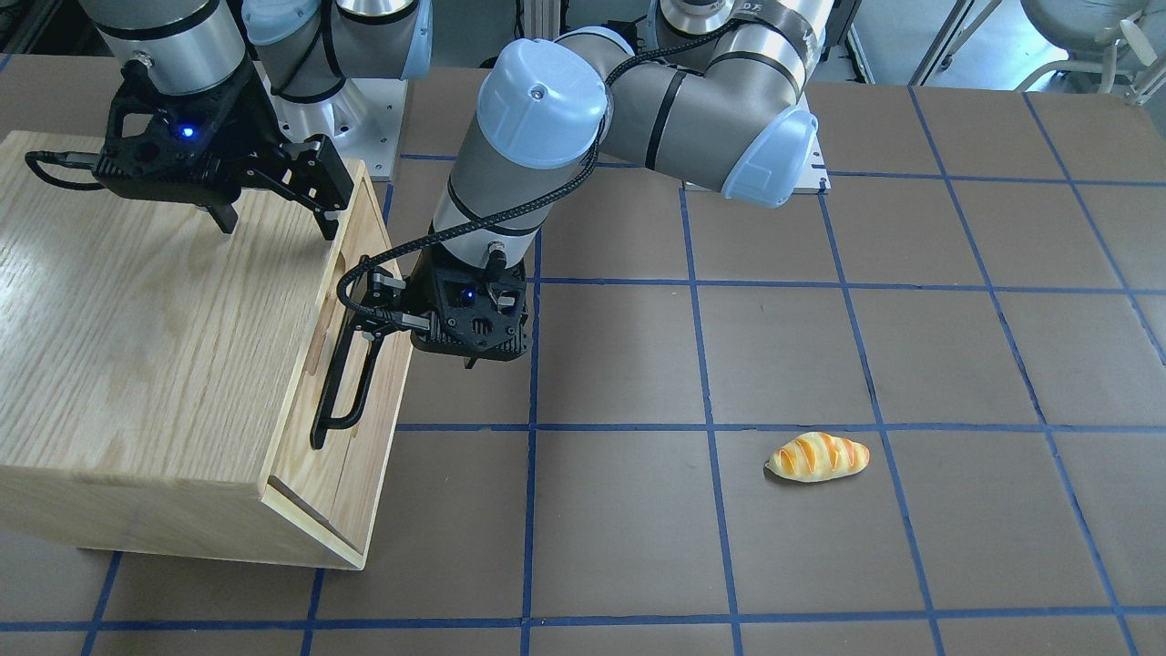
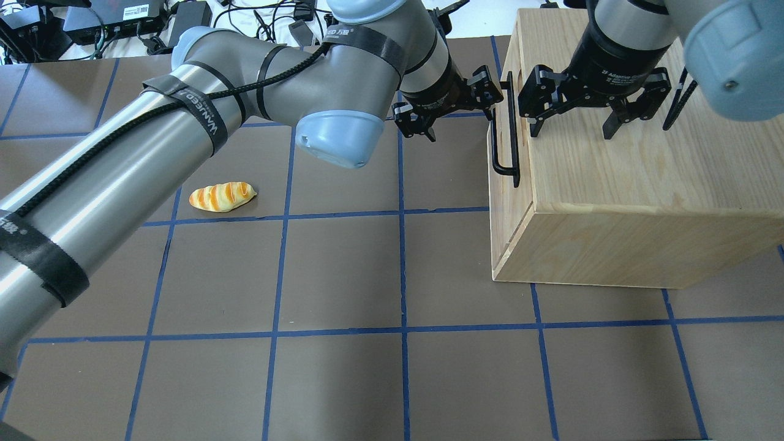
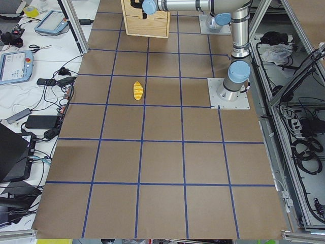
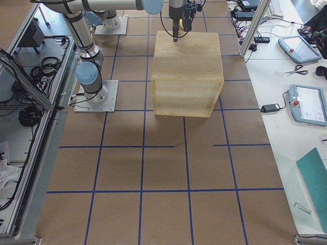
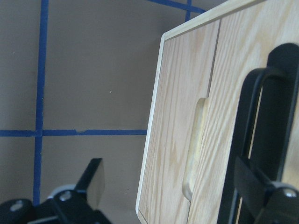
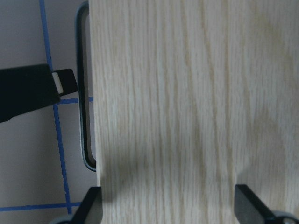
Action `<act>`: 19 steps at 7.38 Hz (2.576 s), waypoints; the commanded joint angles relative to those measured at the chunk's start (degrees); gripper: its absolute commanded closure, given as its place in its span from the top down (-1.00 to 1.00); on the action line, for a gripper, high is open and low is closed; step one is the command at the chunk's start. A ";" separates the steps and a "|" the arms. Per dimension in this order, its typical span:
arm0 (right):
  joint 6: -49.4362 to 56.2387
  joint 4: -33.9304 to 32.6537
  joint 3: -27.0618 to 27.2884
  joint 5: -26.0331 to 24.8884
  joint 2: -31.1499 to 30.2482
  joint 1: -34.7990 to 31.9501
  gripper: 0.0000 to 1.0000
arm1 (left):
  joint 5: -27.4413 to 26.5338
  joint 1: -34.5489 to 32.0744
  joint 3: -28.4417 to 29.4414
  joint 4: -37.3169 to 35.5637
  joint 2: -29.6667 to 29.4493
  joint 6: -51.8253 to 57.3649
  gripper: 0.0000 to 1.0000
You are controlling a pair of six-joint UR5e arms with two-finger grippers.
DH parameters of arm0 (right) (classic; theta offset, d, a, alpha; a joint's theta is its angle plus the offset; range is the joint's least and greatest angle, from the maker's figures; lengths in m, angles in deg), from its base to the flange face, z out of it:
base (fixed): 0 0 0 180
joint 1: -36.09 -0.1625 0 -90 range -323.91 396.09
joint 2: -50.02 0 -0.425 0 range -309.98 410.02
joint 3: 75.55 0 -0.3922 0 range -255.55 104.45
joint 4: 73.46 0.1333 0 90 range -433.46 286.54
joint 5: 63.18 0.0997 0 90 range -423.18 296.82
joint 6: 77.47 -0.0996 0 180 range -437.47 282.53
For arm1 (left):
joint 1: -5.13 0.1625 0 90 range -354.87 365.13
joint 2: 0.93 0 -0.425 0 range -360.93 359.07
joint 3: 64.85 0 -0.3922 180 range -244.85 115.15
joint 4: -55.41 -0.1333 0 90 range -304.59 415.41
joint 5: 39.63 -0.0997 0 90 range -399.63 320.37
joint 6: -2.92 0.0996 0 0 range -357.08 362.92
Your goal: Open upper drawer
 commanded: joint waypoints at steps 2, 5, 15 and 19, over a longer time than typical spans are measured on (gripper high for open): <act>0.00 0.00 0.00 0.04 0.00 0.00 1.00 | 0.19 -1.25 0.05 -0.40 -0.42 0.23 1.00; 0.00 0.00 0.00 0.04 0.00 0.00 1.00 | 0.28 -1.34 0.05 -0.93 -0.77 1.03 1.00; 0.00 0.00 0.00 -0.05 0.00 0.09 1.00 | 0.46 -1.34 0.14 -0.93 -2.09 3.13 1.00; 0.00 0.00 0.00 0.04 0.00 0.00 1.00 | -1.47 -0.99 0.14 -0.84 -1.39 5.33 1.00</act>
